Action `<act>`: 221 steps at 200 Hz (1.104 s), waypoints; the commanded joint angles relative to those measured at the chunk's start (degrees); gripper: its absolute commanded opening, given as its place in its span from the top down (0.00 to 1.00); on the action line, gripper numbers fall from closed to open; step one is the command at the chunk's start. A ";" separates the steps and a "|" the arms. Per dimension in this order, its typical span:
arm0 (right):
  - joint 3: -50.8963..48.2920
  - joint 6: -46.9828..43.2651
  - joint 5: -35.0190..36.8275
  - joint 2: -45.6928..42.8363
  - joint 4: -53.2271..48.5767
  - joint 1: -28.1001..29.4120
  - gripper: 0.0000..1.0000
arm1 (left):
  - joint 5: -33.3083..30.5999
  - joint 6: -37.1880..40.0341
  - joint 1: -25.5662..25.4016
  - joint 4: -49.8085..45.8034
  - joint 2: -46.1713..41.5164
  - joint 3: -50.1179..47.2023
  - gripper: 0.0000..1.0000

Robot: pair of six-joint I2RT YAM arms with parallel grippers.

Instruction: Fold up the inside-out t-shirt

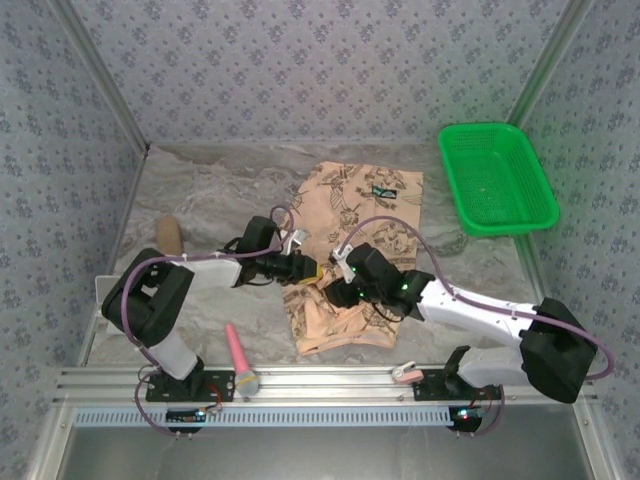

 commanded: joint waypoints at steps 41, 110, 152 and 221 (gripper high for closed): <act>-0.20 2.59 8.89 12.89 9.73 4.65 0.52 | 5.03 -4.16 -0.01 4.05 -0.45 -0.90 0.87; 1.83 3.14 -4.54 12.47 12.43 -5.72 0.97 | 6.68 -2.44 0.14 3.21 0.62 -1.04 0.87; 0.55 -9.90 -24.36 6.77 2.61 -7.08 1.00 | -1.05 6.02 0.99 -7.60 0.15 0.01 0.83; -5.09 -9.14 -31.35 4.53 -0.25 -8.39 0.94 | -19.99 17.01 -3.31 -22.33 3.82 3.87 0.78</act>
